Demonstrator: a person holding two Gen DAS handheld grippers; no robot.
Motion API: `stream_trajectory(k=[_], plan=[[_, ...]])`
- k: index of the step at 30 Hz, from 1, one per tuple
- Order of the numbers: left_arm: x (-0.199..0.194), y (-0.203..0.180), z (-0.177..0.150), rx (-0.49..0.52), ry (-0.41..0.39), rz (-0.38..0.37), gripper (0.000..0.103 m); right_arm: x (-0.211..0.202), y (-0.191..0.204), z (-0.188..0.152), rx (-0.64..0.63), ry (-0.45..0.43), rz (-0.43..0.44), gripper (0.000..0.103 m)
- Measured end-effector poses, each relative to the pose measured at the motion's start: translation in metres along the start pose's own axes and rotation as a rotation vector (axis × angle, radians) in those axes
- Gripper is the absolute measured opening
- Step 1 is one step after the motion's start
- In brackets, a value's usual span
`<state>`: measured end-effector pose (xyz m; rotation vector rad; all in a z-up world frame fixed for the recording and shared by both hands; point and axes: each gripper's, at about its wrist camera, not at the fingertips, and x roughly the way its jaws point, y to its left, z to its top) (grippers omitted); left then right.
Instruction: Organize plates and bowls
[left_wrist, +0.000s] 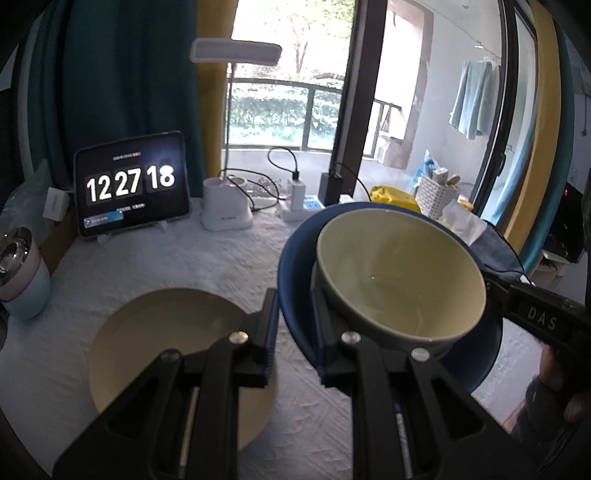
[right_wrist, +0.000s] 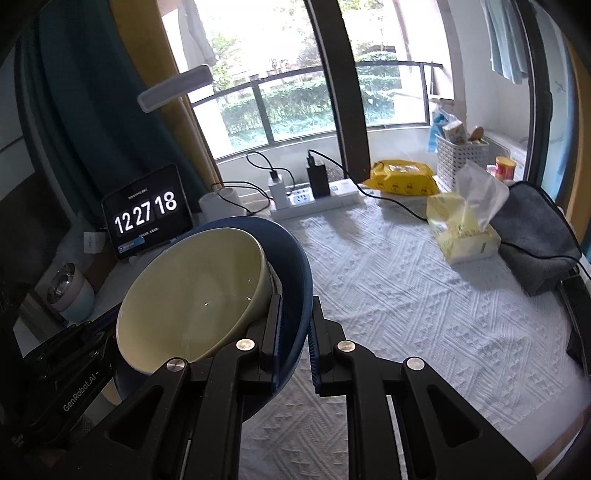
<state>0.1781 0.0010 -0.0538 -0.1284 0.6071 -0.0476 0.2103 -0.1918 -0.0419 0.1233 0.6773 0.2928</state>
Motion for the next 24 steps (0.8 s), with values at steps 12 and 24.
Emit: stream_trajectory(k=[12,24], plan=[[-0.015,0.045,0.002,-0.049,-0.03,0.027,0.016,0.007,0.046,0.009,-0.05,-0.007,0.02,0.015],[-0.025,0.092,-0.008,-0.101,-0.032,0.066,0.016,0.024,0.096,0.004,-0.105,0.019,0.044,0.015]])
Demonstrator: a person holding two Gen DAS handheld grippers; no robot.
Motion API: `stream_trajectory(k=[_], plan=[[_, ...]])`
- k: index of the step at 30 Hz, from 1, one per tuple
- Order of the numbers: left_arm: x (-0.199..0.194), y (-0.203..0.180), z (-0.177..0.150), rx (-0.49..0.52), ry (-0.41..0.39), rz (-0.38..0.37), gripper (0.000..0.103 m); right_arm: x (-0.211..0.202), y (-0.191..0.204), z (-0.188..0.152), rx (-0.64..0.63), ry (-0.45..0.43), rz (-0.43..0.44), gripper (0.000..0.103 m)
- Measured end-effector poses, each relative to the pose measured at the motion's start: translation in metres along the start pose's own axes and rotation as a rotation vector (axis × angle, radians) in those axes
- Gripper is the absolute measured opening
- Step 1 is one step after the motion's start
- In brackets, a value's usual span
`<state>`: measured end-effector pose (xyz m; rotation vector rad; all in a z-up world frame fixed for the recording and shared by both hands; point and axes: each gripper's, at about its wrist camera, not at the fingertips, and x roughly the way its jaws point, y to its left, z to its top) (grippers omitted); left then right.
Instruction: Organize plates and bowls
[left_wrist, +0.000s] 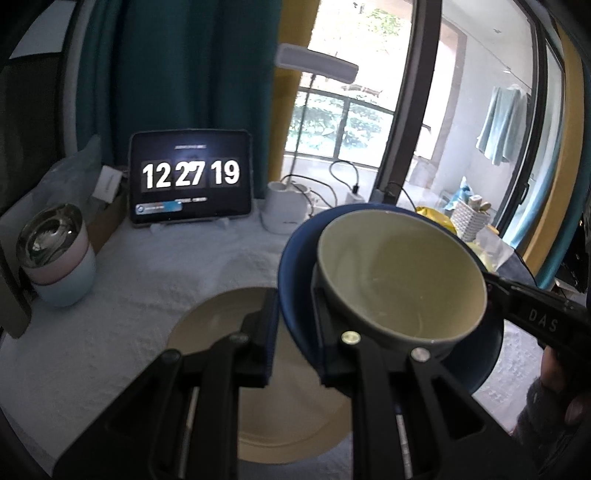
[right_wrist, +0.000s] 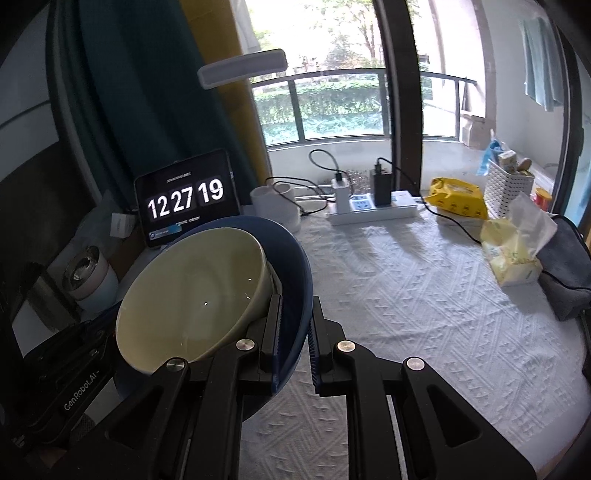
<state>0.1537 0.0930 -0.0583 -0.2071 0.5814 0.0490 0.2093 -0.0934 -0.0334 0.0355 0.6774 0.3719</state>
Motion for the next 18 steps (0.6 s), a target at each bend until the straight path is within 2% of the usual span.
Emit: stream_trajectory(k=[18], plan=[[-0.004,0.059,-0.018,-0.066,0.015,0.056,0.016,0.029,0.058,-0.008,-0.059,0.048,0.041,0.015]])
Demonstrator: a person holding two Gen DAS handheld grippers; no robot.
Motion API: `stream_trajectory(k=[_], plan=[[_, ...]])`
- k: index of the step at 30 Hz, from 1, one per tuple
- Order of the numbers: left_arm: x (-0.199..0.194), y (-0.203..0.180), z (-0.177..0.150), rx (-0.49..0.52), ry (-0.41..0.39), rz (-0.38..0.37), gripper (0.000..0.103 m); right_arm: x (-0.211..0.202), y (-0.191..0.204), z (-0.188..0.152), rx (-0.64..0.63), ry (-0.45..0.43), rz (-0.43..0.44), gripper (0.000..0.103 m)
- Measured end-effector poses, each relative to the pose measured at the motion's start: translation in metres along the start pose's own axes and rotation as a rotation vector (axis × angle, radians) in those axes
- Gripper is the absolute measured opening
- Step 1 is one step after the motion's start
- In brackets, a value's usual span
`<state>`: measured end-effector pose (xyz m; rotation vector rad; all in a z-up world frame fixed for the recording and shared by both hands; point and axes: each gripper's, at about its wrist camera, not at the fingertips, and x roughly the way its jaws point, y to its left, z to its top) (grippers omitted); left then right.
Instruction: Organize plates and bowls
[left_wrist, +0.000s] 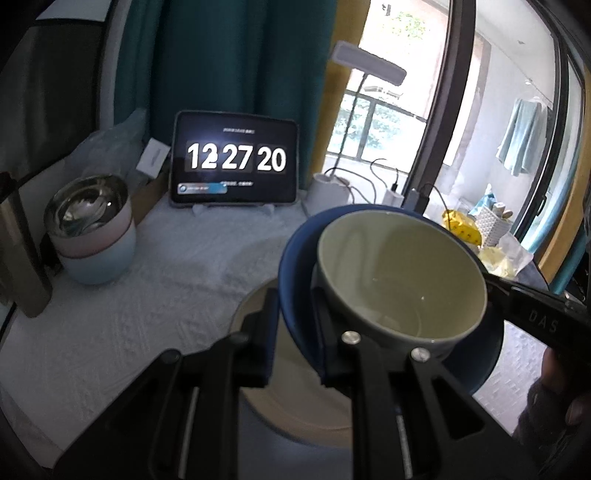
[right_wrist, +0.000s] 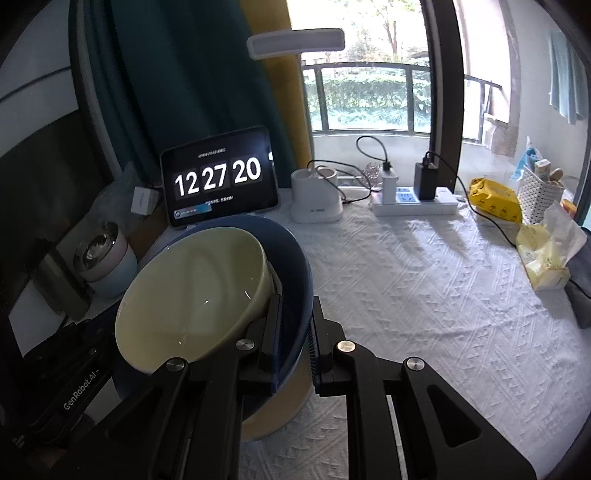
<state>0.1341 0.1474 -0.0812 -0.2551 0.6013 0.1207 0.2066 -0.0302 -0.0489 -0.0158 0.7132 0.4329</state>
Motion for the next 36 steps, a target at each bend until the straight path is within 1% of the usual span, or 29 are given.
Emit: stream_trajectory(k=[10,18,27,36], plan=[[0.005,0.02,-0.012,-0.022,0.029,0.024,0.016,0.019,0.017,-0.012,-0.007,0.044,0.013,0.015],[0.008,0.029,-0.017,-0.02,0.041,0.046,0.016,0.03,0.025,-0.018,-0.008,0.068,0.031,0.015],[0.01,0.022,-0.018,0.022,0.015,0.059,0.016,0.038,0.018,-0.028,0.006,0.088,0.029,0.015],[0.011,0.007,-0.019,0.064,0.01,0.069,0.016,0.034,0.008,-0.033,0.024,0.073,0.016,0.016]])
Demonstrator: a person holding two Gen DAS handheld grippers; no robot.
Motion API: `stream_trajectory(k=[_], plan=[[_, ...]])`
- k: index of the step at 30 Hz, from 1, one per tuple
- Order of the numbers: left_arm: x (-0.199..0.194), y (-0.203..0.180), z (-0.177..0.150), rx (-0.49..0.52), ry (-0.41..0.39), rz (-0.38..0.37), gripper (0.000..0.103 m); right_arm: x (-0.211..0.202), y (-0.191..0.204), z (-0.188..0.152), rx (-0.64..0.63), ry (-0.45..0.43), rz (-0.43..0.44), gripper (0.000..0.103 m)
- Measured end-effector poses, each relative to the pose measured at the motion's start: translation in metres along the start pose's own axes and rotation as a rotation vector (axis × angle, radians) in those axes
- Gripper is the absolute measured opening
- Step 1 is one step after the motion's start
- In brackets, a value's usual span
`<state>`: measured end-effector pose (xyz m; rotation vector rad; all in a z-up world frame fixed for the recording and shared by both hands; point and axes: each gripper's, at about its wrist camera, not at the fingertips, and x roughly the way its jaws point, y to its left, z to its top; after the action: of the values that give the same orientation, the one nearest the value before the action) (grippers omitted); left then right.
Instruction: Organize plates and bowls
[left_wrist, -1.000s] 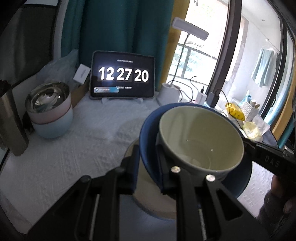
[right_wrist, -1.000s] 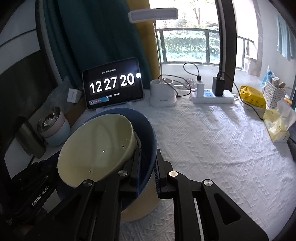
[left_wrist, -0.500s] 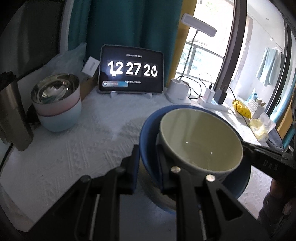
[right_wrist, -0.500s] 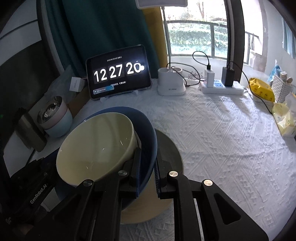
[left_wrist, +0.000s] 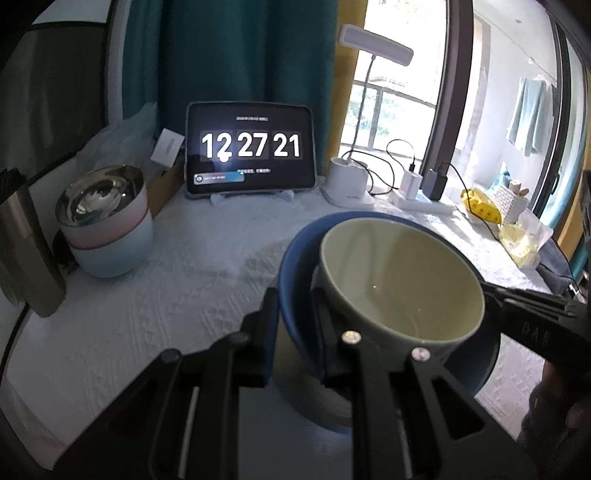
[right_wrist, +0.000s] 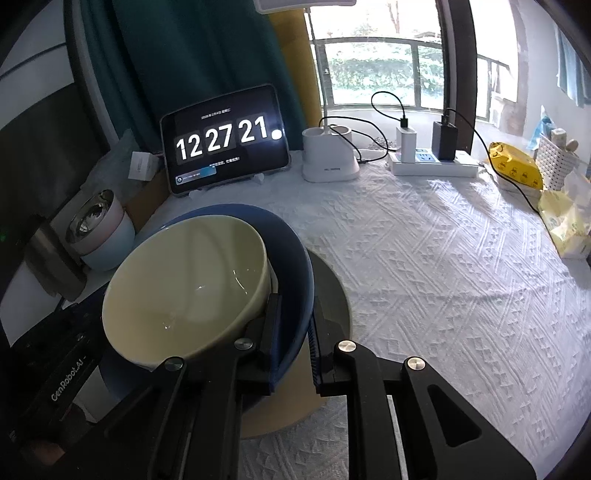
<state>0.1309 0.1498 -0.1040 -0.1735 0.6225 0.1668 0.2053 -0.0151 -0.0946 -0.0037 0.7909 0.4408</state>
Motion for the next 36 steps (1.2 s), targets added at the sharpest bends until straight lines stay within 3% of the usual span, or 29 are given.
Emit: stream_trajectory(k=[10,18,26,29,36], plan=[[-0.001,-0.01,-0.003,0.039,-0.014,0.033,0.017,-0.001,-0.006,-0.001,-0.008,-0.008,0.003,0.017],[-0.002,-0.019,-0.003,0.1,-0.034,0.102,0.02,0.0,-0.008,0.0,-0.003,-0.009,0.014,0.017],[-0.008,-0.018,0.002,0.093,-0.037,0.104,0.021,-0.003,-0.006,-0.001,-0.019,-0.005,-0.004,0.018],[-0.012,-0.015,0.004,0.074,-0.033,0.09,0.021,-0.008,-0.006,-0.002,-0.024,-0.023,-0.02,0.024],[-0.027,-0.019,0.004,0.079,-0.058,0.092,0.027,-0.027,-0.011,-0.003,-0.021,-0.082,-0.056,0.052]])
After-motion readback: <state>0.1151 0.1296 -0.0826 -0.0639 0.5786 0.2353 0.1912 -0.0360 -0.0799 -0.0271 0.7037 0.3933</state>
